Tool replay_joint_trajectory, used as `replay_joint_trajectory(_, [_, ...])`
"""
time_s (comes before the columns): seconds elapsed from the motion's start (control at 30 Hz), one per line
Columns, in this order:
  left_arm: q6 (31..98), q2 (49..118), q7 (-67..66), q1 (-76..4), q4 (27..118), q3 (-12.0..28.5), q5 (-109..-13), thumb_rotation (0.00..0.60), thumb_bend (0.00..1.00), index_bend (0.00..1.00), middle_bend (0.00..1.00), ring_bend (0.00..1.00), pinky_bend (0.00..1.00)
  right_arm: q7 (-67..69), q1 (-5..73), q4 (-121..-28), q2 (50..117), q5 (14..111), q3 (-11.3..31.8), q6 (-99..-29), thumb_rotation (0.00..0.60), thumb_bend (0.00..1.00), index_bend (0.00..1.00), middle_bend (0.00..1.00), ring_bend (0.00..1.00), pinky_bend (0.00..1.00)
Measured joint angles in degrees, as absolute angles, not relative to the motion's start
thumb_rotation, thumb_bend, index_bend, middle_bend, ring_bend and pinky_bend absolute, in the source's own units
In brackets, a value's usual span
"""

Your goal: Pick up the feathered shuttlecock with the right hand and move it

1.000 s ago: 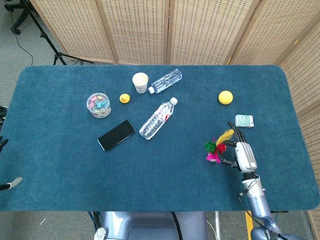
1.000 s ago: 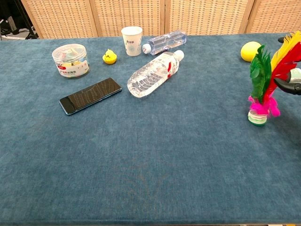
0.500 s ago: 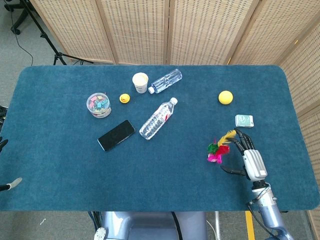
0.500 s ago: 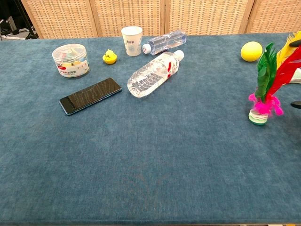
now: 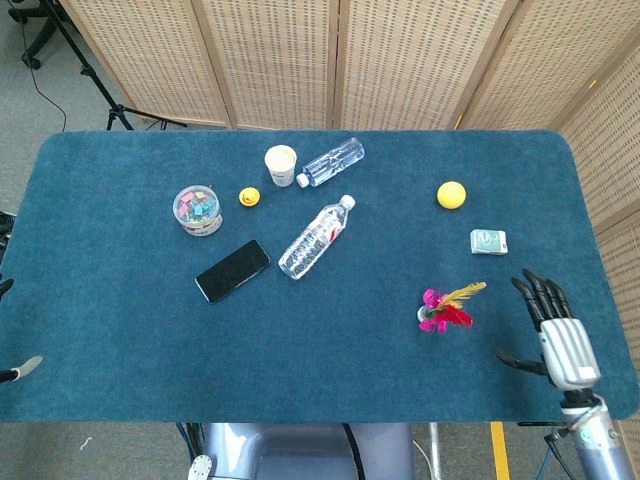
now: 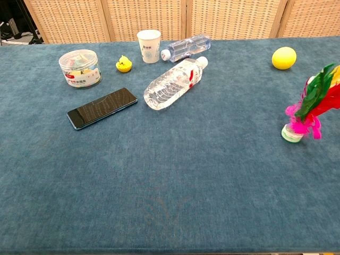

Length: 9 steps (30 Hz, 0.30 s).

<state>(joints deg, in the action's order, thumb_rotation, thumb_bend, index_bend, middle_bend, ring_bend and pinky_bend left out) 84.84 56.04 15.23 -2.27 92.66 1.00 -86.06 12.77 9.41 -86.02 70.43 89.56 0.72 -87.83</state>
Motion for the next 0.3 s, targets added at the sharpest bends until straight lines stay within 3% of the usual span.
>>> replay_joint_trajectory(0.3, [84.6, 56.3, 14.4, -2.3, 92.6, 1.1, -85.5, 0.600, 0.00, 0.00, 0.00, 0.00, 0.00, 8.9, 5.4, -83.6, 70.3, 90.5, -0.2, -93.1, 0.600, 0.00, 0.01, 0.00, 0.00, 0.00])
